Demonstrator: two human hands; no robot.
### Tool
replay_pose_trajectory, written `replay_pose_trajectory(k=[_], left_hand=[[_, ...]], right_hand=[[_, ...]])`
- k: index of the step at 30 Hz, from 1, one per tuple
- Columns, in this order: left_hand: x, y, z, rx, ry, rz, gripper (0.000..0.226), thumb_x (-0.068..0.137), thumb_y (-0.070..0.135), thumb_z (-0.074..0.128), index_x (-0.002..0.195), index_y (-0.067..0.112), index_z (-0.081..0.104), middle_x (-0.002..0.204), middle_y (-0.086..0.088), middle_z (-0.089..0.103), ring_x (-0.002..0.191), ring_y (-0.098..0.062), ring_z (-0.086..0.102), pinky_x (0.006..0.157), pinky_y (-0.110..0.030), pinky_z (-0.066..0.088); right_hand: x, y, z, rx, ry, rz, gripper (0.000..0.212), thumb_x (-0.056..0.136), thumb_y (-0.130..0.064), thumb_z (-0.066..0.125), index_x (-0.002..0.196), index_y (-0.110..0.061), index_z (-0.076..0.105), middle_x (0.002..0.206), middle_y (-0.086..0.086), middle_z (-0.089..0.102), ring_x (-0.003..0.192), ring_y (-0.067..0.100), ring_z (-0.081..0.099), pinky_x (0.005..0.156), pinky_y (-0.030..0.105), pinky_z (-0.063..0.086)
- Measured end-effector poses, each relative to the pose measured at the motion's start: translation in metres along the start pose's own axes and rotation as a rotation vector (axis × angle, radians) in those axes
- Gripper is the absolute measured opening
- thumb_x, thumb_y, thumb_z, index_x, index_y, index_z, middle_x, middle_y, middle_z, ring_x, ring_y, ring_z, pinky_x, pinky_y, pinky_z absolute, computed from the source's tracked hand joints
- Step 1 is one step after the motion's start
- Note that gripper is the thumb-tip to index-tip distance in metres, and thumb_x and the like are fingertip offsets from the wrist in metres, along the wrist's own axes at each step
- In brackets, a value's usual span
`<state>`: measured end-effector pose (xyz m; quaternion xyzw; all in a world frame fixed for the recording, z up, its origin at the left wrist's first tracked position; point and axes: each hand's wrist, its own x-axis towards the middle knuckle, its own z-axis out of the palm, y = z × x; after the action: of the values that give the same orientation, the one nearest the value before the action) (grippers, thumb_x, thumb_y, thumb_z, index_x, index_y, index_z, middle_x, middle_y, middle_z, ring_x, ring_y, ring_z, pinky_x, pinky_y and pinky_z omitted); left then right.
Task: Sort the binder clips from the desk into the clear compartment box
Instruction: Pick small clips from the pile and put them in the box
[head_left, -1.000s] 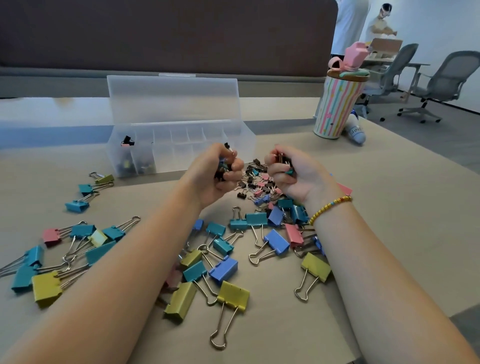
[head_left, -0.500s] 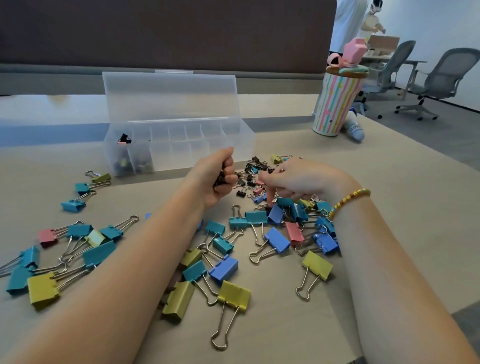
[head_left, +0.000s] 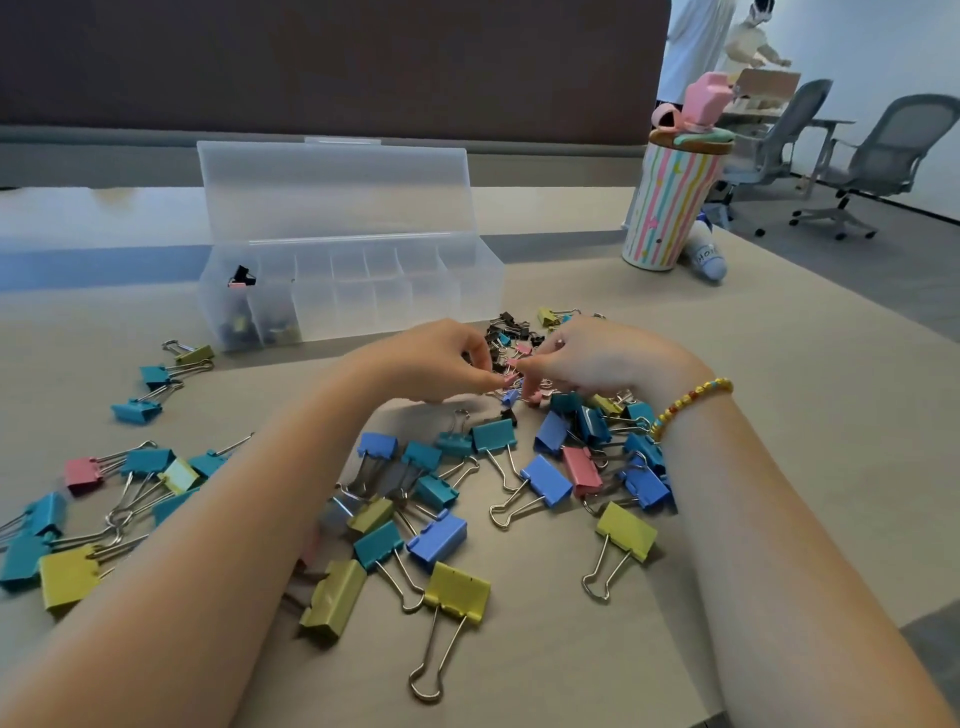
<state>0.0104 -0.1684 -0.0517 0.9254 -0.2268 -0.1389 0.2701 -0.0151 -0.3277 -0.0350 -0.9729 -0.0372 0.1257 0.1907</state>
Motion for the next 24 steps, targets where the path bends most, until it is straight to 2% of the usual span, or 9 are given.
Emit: replay_pose_trajectory(k=[3, 5, 8, 10, 12, 15, 19, 21, 24], left_hand=[[-0.005, 0.001, -0.003, 0.087, -0.054, 0.010, 0.019, 0.087, 0.038, 0.060, 0.090, 0.020, 0.054, 0.082, 0.008, 0.051, 0.068, -0.004, 0.045, 0.055, -0.015, 0.035], [-0.002, 0.002, 0.002, 0.179, -0.054, 0.035, 0.022, 0.085, 0.039, 0.061, 0.094, 0.020, 0.054, 0.090, 0.008, 0.051, 0.074, -0.004, 0.045, 0.059, -0.015, 0.034], [0.005, 0.000, 0.011, 0.226, -0.032, 0.039, 0.027, 0.083, 0.042, 0.063, 0.092, 0.019, 0.054, 0.107, 0.000, 0.056, 0.093, -0.012, 0.047, 0.064, -0.018, 0.036], [0.008, -0.003, 0.013, 0.229, -0.002, 0.014, 0.032, 0.081, 0.046, 0.064, 0.092, 0.017, 0.053, 0.105, -0.002, 0.057, 0.093, -0.014, 0.048, 0.065, -0.022, 0.037], [0.009, -0.008, 0.013, 0.223, 0.050, -0.008, 0.036, 0.079, 0.047, 0.065, 0.093, 0.016, 0.055, 0.097, -0.001, 0.057, 0.088, -0.015, 0.049, 0.064, -0.023, 0.037], [0.011, -0.015, 0.014, 0.216, 0.146, -0.025, 0.038, 0.079, 0.048, 0.064, 0.093, 0.014, 0.057, 0.093, -0.003, 0.059, 0.083, -0.017, 0.050, 0.063, -0.025, 0.038], [0.012, -0.020, 0.015, 0.261, 0.290, -0.019, 0.031, 0.083, 0.045, 0.061, 0.092, 0.016, 0.053, 0.096, -0.003, 0.060, 0.087, -0.018, 0.052, 0.067, -0.026, 0.040], [0.012, -0.022, 0.012, 0.234, 0.311, -0.021, 0.032, 0.084, 0.045, 0.061, 0.097, 0.017, 0.054, 0.105, -0.004, 0.061, 0.095, -0.019, 0.054, 0.075, -0.029, 0.043], [0.008, -0.024, 0.003, 0.183, 0.247, -0.054, 0.041, 0.084, 0.042, 0.061, 0.113, 0.015, 0.053, 0.123, -0.005, 0.056, 0.112, -0.020, 0.050, 0.082, -0.026, 0.038]], right_hand=[[0.000, 0.004, -0.004, 0.002, 0.059, 0.001, 0.031, 0.096, -0.037, 0.046, 0.091, -0.017, 0.069, 0.067, -0.003, 0.050, 0.059, 0.010, 0.044, 0.052, 0.020, 0.036], [-0.001, 0.007, -0.005, -0.036, 0.068, -0.001, 0.019, 0.096, -0.030, 0.047, 0.094, -0.016, 0.060, 0.079, -0.003, 0.054, 0.065, 0.009, 0.047, 0.053, 0.020, 0.035], [-0.003, 0.006, -0.004, -0.124, 0.033, 0.010, 0.010, 0.095, -0.026, 0.050, 0.098, -0.018, 0.055, 0.099, 0.001, 0.057, 0.085, 0.013, 0.049, 0.063, 0.023, 0.039], [-0.003, 0.005, -0.001, -0.168, 0.016, 0.028, 0.015, 0.094, -0.027, 0.052, 0.105, -0.017, 0.055, 0.112, 0.003, 0.056, 0.093, 0.014, 0.047, 0.073, 0.025, 0.038], [-0.002, 0.003, 0.000, -0.189, 0.005, 0.035, 0.020, 0.094, -0.028, 0.054, 0.110, -0.017, 0.055, 0.119, 0.004, 0.056, 0.095, 0.015, 0.047, 0.076, 0.026, 0.037], [-0.002, -0.001, 0.002, -0.235, -0.022, 0.030, 0.026, 0.092, -0.031, 0.056, 0.112, -0.016, 0.054, 0.117, 0.005, 0.055, 0.094, 0.017, 0.047, 0.074, 0.027, 0.035], [-0.002, -0.004, 0.004, -0.279, -0.033, 0.027, 0.027, 0.092, -0.031, 0.056, 0.112, -0.014, 0.055, 0.117, 0.006, 0.056, 0.093, 0.018, 0.047, 0.071, 0.027, 0.035], [0.000, -0.005, 0.006, -0.277, -0.019, 0.022, 0.025, 0.093, -0.030, 0.056, 0.112, -0.015, 0.053, 0.117, 0.006, 0.057, 0.093, 0.019, 0.048, 0.071, 0.027, 0.036], [0.003, -0.009, 0.010, -0.277, 0.039, 0.021, 0.027, 0.094, -0.030, 0.054, 0.116, -0.016, 0.048, 0.110, 0.004, 0.055, 0.089, 0.018, 0.047, 0.066, 0.027, 0.035]])
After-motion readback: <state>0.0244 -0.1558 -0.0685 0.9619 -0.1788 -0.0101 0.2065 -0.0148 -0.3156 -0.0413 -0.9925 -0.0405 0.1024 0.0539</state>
